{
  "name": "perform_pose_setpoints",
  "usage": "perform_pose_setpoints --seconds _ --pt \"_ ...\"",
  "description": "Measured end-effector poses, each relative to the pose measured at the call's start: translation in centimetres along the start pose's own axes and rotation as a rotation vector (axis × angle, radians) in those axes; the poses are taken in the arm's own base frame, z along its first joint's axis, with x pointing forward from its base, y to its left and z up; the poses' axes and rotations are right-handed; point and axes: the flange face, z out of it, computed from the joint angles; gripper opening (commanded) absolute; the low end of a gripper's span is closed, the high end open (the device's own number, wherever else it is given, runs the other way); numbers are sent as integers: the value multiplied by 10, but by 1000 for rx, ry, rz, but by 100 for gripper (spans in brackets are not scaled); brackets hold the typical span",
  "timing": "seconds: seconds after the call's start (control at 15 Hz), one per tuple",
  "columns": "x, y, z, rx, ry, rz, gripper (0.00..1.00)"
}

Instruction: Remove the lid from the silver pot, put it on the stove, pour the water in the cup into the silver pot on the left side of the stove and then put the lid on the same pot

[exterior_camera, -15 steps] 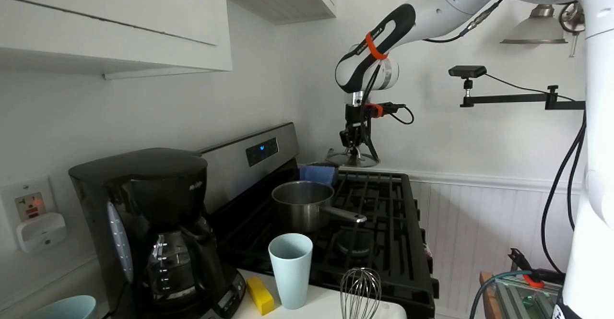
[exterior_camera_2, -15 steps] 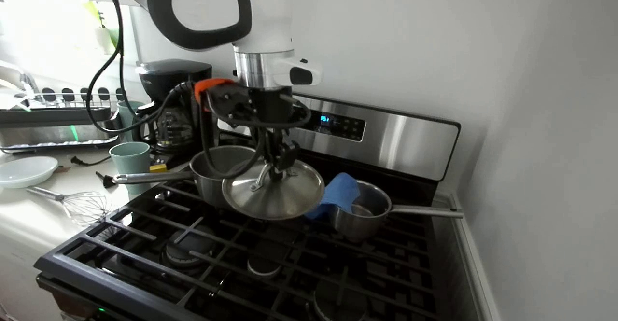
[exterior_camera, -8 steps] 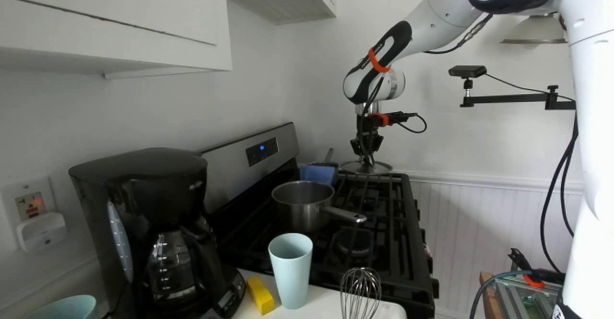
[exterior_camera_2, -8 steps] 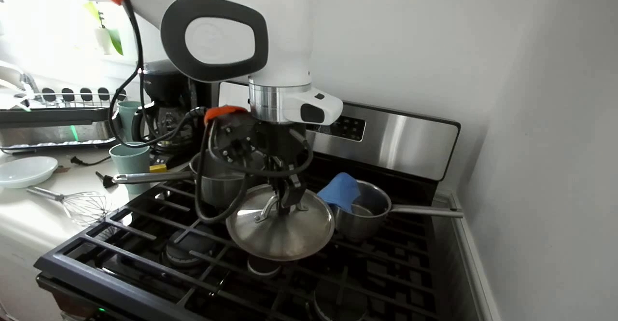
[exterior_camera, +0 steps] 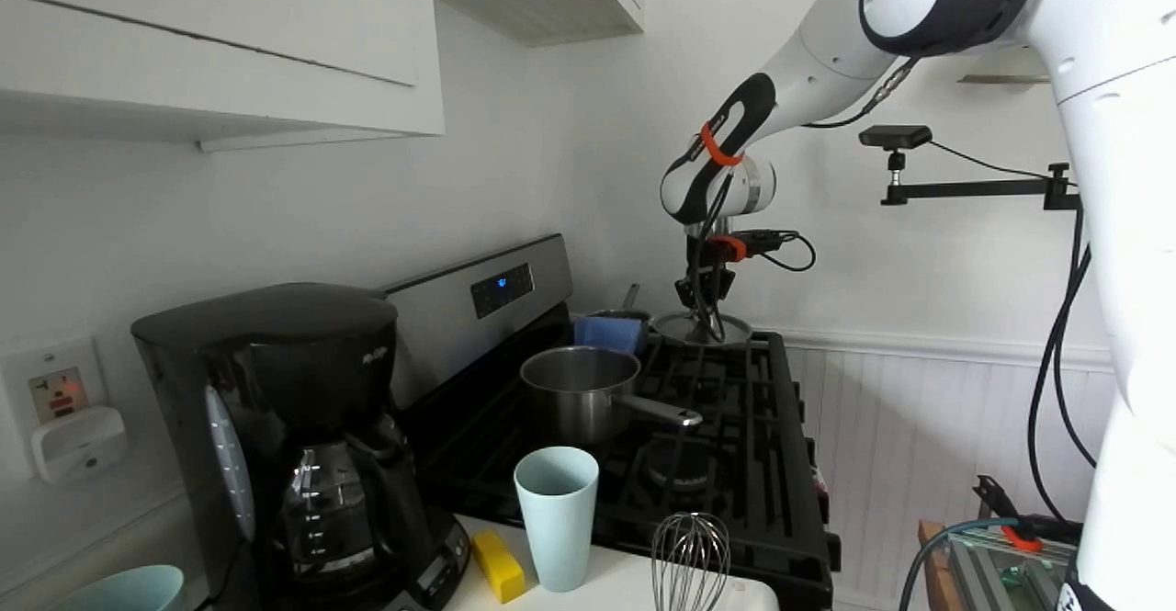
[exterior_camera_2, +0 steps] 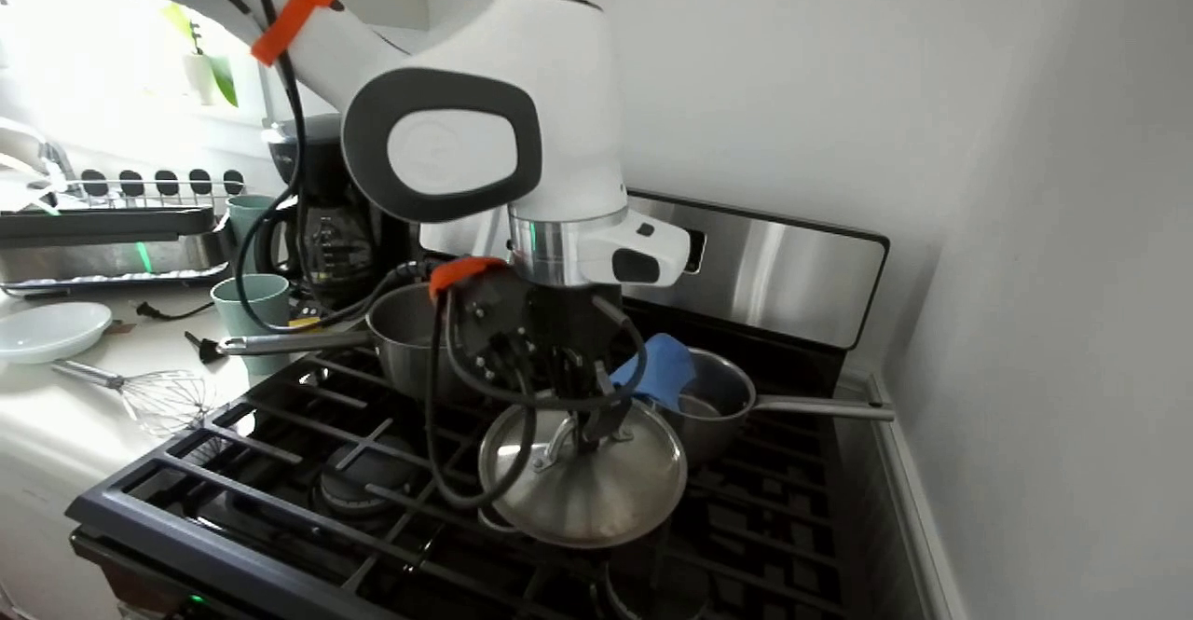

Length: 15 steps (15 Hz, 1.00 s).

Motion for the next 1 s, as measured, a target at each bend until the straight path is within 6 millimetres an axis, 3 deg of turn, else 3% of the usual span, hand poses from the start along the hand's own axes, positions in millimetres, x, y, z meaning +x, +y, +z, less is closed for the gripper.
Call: perform_pose_setpoints --seconds 0.53,1.0 --pt "0 39 54 35 -1 29 2" --pt "15 39 86 42 -12 39 2"
